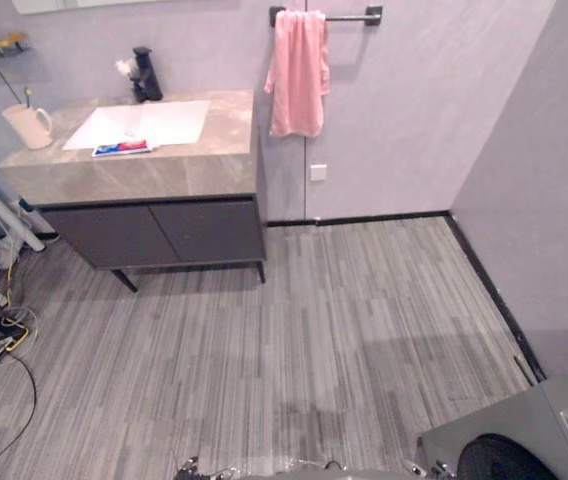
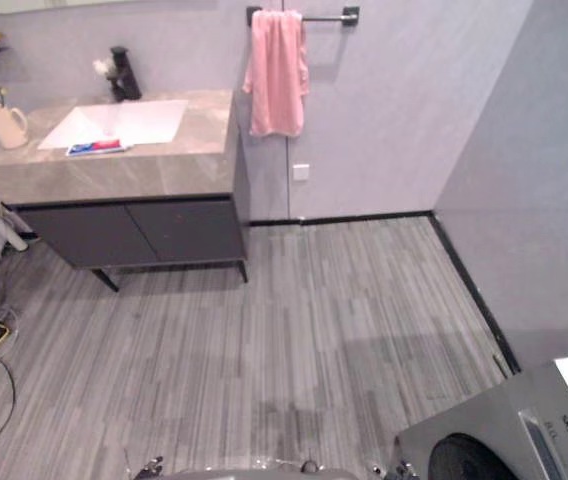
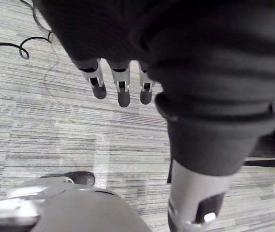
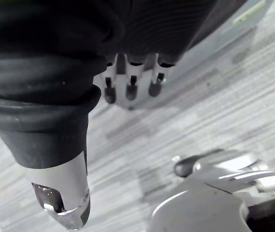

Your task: Organize washtable

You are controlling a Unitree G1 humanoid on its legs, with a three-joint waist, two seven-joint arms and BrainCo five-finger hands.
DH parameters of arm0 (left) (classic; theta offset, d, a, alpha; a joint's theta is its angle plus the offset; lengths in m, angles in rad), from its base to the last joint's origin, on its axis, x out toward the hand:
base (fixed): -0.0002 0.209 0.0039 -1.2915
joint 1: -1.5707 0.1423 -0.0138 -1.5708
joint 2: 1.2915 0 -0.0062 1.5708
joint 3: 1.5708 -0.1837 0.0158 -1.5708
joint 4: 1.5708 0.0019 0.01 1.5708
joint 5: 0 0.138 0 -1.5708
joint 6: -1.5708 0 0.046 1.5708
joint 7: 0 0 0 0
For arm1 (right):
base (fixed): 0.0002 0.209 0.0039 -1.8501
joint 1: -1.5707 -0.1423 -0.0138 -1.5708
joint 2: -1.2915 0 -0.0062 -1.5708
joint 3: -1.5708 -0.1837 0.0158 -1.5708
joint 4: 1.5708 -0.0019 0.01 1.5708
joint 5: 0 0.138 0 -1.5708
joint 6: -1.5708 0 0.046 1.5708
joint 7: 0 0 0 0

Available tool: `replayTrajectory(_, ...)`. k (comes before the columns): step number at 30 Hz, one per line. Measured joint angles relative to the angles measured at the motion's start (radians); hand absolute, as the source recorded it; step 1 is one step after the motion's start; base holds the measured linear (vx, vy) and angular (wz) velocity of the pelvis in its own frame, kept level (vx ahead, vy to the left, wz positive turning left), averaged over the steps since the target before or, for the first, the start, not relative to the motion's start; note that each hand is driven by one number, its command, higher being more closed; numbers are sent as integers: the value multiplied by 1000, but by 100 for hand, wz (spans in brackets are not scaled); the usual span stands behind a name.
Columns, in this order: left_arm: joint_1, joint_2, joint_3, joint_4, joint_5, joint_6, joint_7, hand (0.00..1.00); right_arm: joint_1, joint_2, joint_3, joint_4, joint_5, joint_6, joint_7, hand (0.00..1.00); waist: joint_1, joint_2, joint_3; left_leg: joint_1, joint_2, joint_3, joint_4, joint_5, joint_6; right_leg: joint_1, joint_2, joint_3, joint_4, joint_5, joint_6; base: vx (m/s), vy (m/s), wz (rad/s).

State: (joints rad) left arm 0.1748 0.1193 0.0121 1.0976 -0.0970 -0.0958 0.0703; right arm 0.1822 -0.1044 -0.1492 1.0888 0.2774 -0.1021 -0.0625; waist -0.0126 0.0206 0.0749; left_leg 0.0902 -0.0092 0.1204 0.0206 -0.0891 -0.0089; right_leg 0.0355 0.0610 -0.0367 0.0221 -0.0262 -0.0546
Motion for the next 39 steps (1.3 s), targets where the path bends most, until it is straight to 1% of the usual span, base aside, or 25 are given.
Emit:
replayTrajectory(1, -1, 2, 1, 3, 1, 0, 0, 0, -2, 2, 0, 9, -1, -2, 0, 0, 0, 1, 2, 12, 1, 3, -8, 0, 0, 22, 3, 4, -30, 8, 6, 87, 5, -4)
replayTrajectory(5, -10, 8, 3, 3, 13, -1, 0, 0, -21, 7, -3, 30, -15, -5, -2, 0, 0, -10, 18, 31, 1, 2, -24, 0, -1, 55, 5, -1, -73, 15, 12, 91, -5, 3)
replayTrajectory(6, -21, 10, 3, 5, 21, -1, 0, 0, -25, 7, -3, 30, -17, -5, -2, 0, 0, -12, 27, 32, 1, -2, -25, 0, -1, 68, 5, -10, -85, 21, 20, 49, -11, 8)
replayTrajectory(10, -38, 11, 3, 15, 31, -1, 1, 0, -36, 6, -2, 30, -53, -5, -2, 0, 0, -12, 45, 52, 2, -6, -41, 2, -4, 85, 6, -17, -101, 22, 26, 21, -6, 3)
replayTrajectory(12, -41, 12, 3, 15, 31, -1, 1, 0, -48, 8, -2, 29, -57, -5, -2, 0, -1, -14, 50, 56, 2, -5, -45, 2, -5, 96, 6, -16, -118, 27, 37, -34, -9, 0)
replayTrajectory(21, -51, 13, 3, 15, 32, -1, 1, 0, -69, 9, 0, 25, -64, -5, -1, 0, -1, -17, 67, 60, 7, -5, -50, 2, -6, 97, 10, -17, -121, 28, 36, -51, -19, 0)
replayTrajectory(23, -61, 16, 3, 15, 31, 0, 1, 0, -74, 11, 0, 25, -62, -5, -1, 0, -1, -22, 75, 57, 10, -4, -46, -3, -13, 96, 13, -17, -120, 27, 35, 0, 0, 0)
replayTrajectory(25, -70, 23, 3, 15, 31, 0, 1, 0, -80, 16, 0, 23, -61, -5, 0, 0, -1, -34, 84, 27, 14, -3, -4, -20, -33, 91, 13, -16, -119, 25, 34, -10, -19, -1)
replayTrajectory(26, -82, 28, 3, 15, 31, 0, 1, 0, -86, 16, 1, 22, -61, -5, 0, 0, 2, -41, 92, -10, 23, 7, 64, -49, -49, 81, 14, -9, -111, 17, 26, -2, -46, -7)
replayTrajectory(27, -89, 35, 7, 14, 31, 1, 1, 0, -94, 17, 1, 20, -61, -5, 0, 0, 2, -49, 113, -50, 36, 29, 168, -81, -72, 77, 16, 0, -94, 1, 2, -15, -44, -14)
replayTrajectory(28, -91, 36, 15, 13, 31, 1, 1, 0, -97, 18, 1, 20, -61, -5, 0, 0, 4, -53, 122, -72, 43, 40, 240, -94, -88, 78, 15, 9, -84, -10, -12, -17, -57, -27)
replayTrajectory(29, -95, 36, 31, 11, 30, 1, 0, 0, -100, 20, 2, 17, -61, -5, 0, 0, 9, -58, 131, -116, 55, 58, 360, -96, -88, 78, 13, 28, -59, -27, -31, 9, -63, -64)
replayTrajectory(30, -95, 19, 65, -8, 27, -2, 2, 0, -100, 20, 1, -6, -61, -5, -1, 0, 30, -51, 148, -219, 92, 76, 600, -109, -77, 81, 17, 71, -4, -64, -54, 71, -44, -85)
replayTrajectory(31, -93, 9, 70, -10, 26, -3, 3, 0, -101, 12, -2, -14, -60, -4, -2, 0, 27, -31, 151, -285, 104, 73, 694, -127, -48, 83, 14, 94, 19, -85, -64, 144, 12, -78)
replayTrajectory(32, -93, 7, 68, -10, 26, -3, 3, 0, -102, 9, -3, -14, -60, -4, -2, 0, 25, -26, 152, -308, 102, 73, 693, -130, -43, 83, 9, 103, 23, -91, -60, 181, 78, -54)
replayTrajectory(33, -95, 3, 68, -11, 25, -3, 4, 0, -106, 6, -11, -14, -59, -3, -3, 0, 28, -21, 155, -343, 89, 71, 646, -130, -43, 82, -4, 128, 29, -98, -61, 175, 96, -42)
replayTrajectory(34, -99, 3, 68, -11, 20, -5, 5, 0, -110, 7, -15, -14, -57, -2, -3, 0, 29, -21, 155, -359, 69, 63, 566, -127, -46, 82, -19, 145, 30, -107, -55, 217, 118, -53)
replayTrajectory(35, -99, 2, 68, -11, 18, -5, 8, 0, -119, 8, -18, -14, -56, -2, -4, 0, 30, -21, 156, -372, 42, 37, 437, -111, -57, 83, -37, 166, 33, -122, -45, 262, 139, -43)
replayTrajectory(36, -99, 1, 67, -11, 18, -5, 10, 0, -125, 9, -18, -14, -56, -2, -4, 0, 32, -19, 157, -377, 32, 19, 370, -95, -73, 86, -46, 177, 32, -130, -38, 289, 147, -53)
replayTrajectory(37, -98, -3, 65, -11, 18, -6, 17, 0, -142, 10, -17, -14, -56, -2, -5, 0, 36, -11, 161, -381, 25, -12, 227, -41, -88, 93, -56, 201, 26, -145, -28, 352, 180, -50)
replayTrajectory(38, -97, -8, 64, -10, 18, -7, 19, 0, -151, 9, -17, -14, -56, -2, -5, 0, 39, -3, 162, -376, 28, -26, 166, -13, -106, 97, -56, 212, 24, -155, -21, 315, 175, -68)
replayTrajectory(39, -88, -11, 63, -8, 17, -9, 20, 0, -154, 6, -14, -12, -57, -2, -5, 0, 44, 12, 161, -376, 40, -32, 140, 50, -84, 105, -53, 236, 34, -190, -6, 428, 278, -63)
